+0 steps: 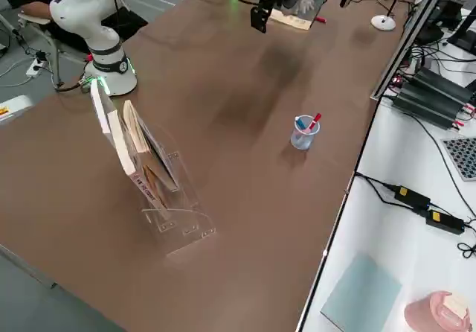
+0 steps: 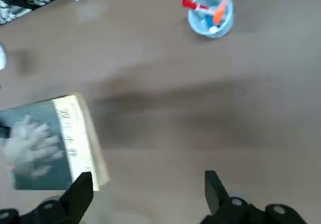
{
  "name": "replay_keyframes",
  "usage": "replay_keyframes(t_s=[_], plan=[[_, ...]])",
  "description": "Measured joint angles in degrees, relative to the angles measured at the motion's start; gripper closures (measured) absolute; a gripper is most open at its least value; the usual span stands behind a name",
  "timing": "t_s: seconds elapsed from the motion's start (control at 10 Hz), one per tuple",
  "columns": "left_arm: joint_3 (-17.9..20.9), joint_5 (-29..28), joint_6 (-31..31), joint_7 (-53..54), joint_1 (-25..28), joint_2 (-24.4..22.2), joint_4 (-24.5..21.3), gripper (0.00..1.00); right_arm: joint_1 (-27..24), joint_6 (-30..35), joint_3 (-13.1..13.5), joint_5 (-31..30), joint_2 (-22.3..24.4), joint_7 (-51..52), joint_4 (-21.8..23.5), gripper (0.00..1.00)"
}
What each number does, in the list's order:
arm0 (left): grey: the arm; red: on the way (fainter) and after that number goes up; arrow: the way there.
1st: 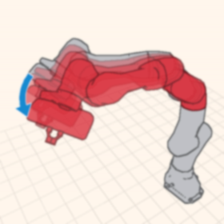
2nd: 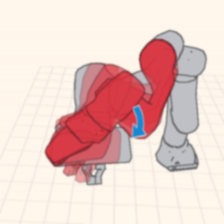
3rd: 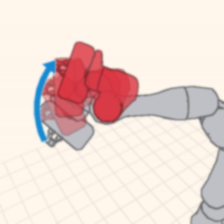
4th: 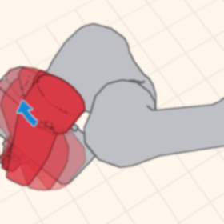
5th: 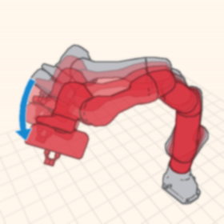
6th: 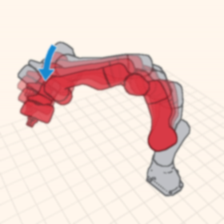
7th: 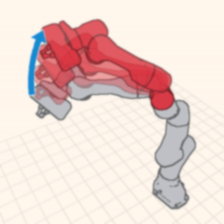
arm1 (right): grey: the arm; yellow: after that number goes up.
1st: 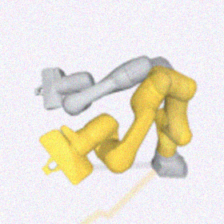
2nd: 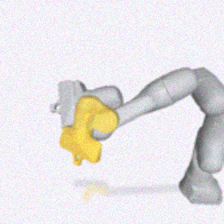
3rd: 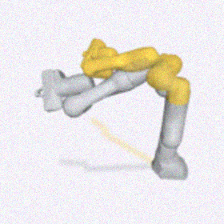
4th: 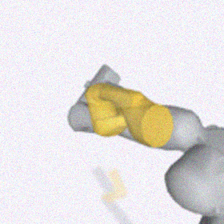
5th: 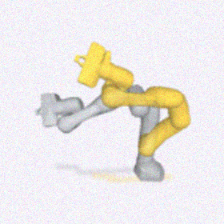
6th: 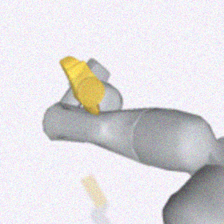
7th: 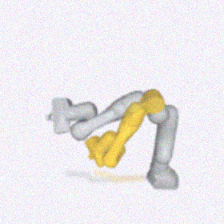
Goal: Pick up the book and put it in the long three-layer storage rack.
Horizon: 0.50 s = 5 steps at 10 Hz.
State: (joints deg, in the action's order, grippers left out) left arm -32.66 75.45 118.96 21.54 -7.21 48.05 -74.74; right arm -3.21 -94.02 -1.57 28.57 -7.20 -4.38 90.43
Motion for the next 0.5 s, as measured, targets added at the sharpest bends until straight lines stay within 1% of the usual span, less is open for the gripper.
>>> replay_keyframes(t_s=[0.5], plan=[[-0.01,0.22,0.00,1.24,-0.80,0.80,0.04,0.99,-0.84,-0.41,0.00,12.19,-4.24,0.58,2.50,0.01]])
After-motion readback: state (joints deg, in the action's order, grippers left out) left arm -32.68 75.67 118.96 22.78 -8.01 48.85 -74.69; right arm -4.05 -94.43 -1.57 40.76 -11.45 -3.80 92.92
